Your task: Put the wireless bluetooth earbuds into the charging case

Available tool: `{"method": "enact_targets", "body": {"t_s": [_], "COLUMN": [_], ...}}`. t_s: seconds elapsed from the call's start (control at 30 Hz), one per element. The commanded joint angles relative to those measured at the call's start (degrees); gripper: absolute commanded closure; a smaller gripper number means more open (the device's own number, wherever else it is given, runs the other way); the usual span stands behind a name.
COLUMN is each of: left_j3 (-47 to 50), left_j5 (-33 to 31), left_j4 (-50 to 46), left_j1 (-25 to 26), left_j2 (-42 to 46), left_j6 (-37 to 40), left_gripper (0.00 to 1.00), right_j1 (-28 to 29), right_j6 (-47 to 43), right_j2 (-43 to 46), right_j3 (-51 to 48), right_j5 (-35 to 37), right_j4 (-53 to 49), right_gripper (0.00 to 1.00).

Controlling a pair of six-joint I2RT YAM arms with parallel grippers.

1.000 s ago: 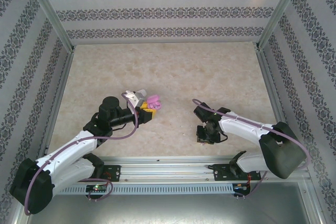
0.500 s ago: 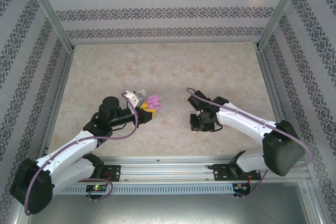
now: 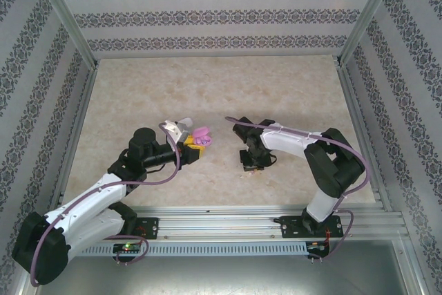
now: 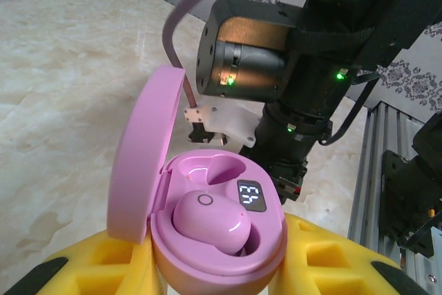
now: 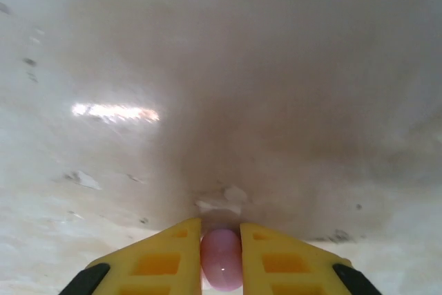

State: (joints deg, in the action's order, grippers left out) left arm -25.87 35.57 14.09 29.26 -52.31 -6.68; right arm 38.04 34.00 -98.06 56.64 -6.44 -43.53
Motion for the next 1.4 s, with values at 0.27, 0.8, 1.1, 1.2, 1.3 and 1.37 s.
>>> {"method": "enact_targets", "body": {"t_s": [0.27, 0.8, 1.1, 1.2, 1.3, 1.37], "left_j3": [-0.2, 0.0, -0.2, -0.5, -0.5, -0.7], "left_j5": [0.3, 0.4, 0.6, 0.5, 0.4, 0.4], "left_j4": [-0.4, 0.0, -0.2, -0.6, -0.6, -0.9], "left_j1": [0.5, 0.5, 0.5, 0.5, 0.5, 0.5], "left_j2": [0.4, 0.3, 0.2, 0.4, 0.4, 0.5], "left_j6": [1.0, 0.8, 1.0, 1.0, 1.0, 1.0], "left_gripper": [0.97, 0.97, 0.97, 0.97, 0.97, 0.97], "right_j1": [0.6, -1.9, -1.8, -1.8, -1.8, -1.5], "right_j6": [0.1, 2.2, 3.4, 3.8, 4.1, 4.5], "right_j2": [2.0, 6.3, 9.1, 10.6, 11.8, 12.2], "right_j3": [0.6, -4.9, -5.9, -6.7, -7.9, -8.1], "right_j5": [-3.7, -5.3, -3.9, -3.8, -3.3, -2.7], "right_j4": [0.7, 3.0, 2.4, 1.9, 2.0, 1.4], "right_gripper": [0.63, 0.63, 0.63, 0.63, 0.64, 0.66]}}
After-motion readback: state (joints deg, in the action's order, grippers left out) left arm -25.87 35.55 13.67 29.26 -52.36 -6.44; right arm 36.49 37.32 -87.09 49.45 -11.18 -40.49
